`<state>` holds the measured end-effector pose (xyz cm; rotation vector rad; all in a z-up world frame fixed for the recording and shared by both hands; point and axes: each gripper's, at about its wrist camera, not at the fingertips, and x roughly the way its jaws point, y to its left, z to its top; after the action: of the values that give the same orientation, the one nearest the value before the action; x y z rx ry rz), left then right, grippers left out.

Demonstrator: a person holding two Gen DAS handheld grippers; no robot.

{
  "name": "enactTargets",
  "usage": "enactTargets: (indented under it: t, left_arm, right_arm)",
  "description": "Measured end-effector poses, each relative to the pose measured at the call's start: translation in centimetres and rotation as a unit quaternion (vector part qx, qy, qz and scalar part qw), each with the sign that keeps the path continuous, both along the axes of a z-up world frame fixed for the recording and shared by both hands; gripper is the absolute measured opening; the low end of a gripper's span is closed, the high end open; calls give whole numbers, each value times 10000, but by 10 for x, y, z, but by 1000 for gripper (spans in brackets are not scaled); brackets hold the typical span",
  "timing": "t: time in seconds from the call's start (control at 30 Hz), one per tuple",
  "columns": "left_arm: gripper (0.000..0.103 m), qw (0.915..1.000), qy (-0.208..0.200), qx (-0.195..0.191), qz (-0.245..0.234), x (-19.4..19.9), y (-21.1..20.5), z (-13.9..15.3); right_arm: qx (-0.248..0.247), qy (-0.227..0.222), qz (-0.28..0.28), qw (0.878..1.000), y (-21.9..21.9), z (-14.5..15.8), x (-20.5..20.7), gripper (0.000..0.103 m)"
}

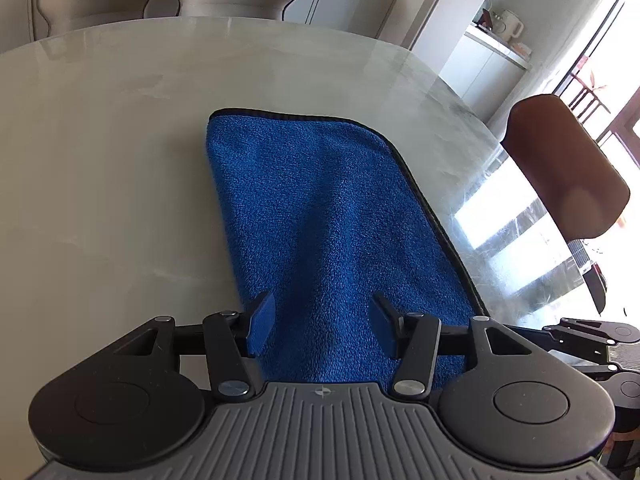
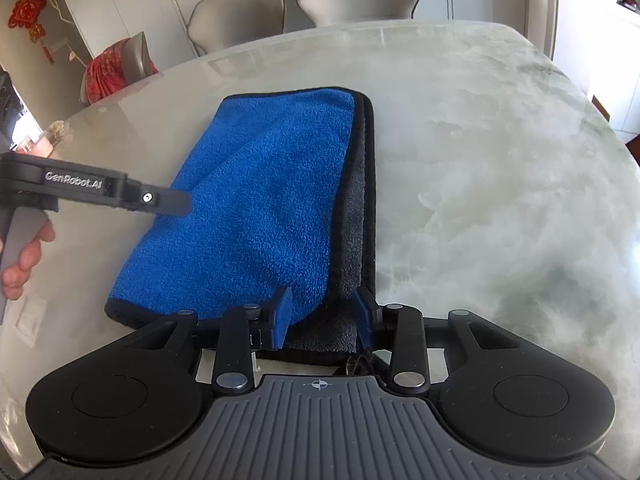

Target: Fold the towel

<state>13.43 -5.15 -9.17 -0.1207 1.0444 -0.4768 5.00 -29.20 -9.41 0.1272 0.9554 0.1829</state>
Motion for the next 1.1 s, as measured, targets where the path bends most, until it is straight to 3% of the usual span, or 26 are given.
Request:
enactTargets:
  t: [0.17,0.33,0.73,0.97,1.1]
  left_arm:
    - [59,9999,18,-53,129,-6,5,4]
    - [60,9999,50,-85,129,-9,5,3]
    - [61,9996,67,-34,-256,-19,-8,2]
    - [61,9983,201,45,-545,-25,-16,-2]
    - [61,9972,215,82,-715,-29,-20,-2]
  right_arm:
    - [-21,-90,81,9999,6,-3,-1,11]
    - [29,-217,-62,9997,1,8,-5,4]
    - [-353,-145,-86,9992,-4,18,-7,4]
    - [-567,328,-150,9977,-11,5,-2,7]
    - [-141,17,-150,9998,-18,17,6,14]
